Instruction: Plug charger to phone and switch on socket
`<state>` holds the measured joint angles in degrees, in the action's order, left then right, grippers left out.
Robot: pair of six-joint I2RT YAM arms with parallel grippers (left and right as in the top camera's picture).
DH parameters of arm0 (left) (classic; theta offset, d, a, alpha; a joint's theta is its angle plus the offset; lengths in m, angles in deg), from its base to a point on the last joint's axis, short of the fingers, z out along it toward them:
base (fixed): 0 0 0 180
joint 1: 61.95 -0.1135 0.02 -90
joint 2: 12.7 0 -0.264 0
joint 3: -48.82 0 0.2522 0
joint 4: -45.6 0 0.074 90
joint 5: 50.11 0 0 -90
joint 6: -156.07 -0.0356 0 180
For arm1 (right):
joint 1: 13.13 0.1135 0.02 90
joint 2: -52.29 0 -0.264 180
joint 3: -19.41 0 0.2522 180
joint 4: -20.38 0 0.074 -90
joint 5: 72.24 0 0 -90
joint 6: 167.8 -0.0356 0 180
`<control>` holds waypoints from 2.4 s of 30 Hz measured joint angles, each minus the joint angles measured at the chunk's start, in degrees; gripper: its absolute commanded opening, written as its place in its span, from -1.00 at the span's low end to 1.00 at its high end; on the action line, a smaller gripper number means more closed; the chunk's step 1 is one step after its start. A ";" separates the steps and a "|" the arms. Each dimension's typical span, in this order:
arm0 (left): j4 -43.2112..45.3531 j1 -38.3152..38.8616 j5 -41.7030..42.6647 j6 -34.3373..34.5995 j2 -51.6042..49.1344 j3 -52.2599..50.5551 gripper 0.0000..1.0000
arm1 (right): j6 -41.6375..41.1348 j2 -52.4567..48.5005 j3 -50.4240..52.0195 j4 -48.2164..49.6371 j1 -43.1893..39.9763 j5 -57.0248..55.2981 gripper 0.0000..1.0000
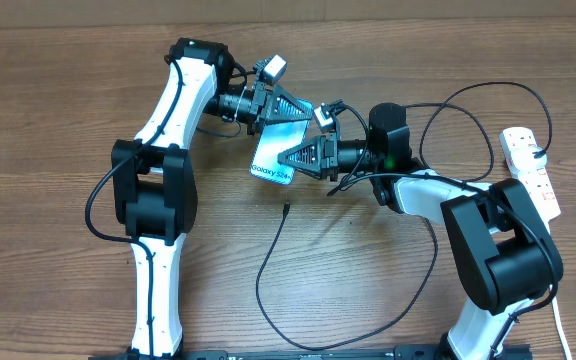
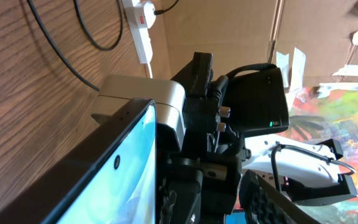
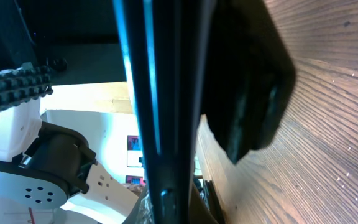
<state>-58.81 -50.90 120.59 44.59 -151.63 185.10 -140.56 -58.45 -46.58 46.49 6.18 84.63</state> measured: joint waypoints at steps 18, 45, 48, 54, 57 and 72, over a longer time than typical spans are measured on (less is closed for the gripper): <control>-0.48 0.87 -4.87 -0.11 0.00 0.13 -0.10 | -1.53 0.00 0.00 -0.44 -4.68 0.26 -0.92; 6.62 0.87 -5.75 7.85 0.00 0.09 -0.38 | -1.73 0.00 -0.22 -0.57 -4.59 3.56 -0.92; 6.47 0.87 -5.42 7.82 0.00 0.09 -0.45 | -1.73 0.00 -0.22 -0.83 -4.59 4.20 -0.92; 6.47 0.87 -5.35 7.85 0.00 0.09 -0.56 | -1.66 0.00 -0.22 -0.83 -4.59 4.96 -0.93; 6.47 0.87 -5.38 7.85 0.00 0.09 -0.56 | -1.68 0.00 -0.22 -0.81 -4.59 5.05 -0.92; 5.31 0.87 -5.38 7.80 0.00 0.09 -0.80 | -1.64 0.00 -0.22 -0.66 -4.66 7.48 -0.92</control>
<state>-53.50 -50.03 115.22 52.39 -151.63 185.18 -142.20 -58.45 -46.80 45.84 1.53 92.11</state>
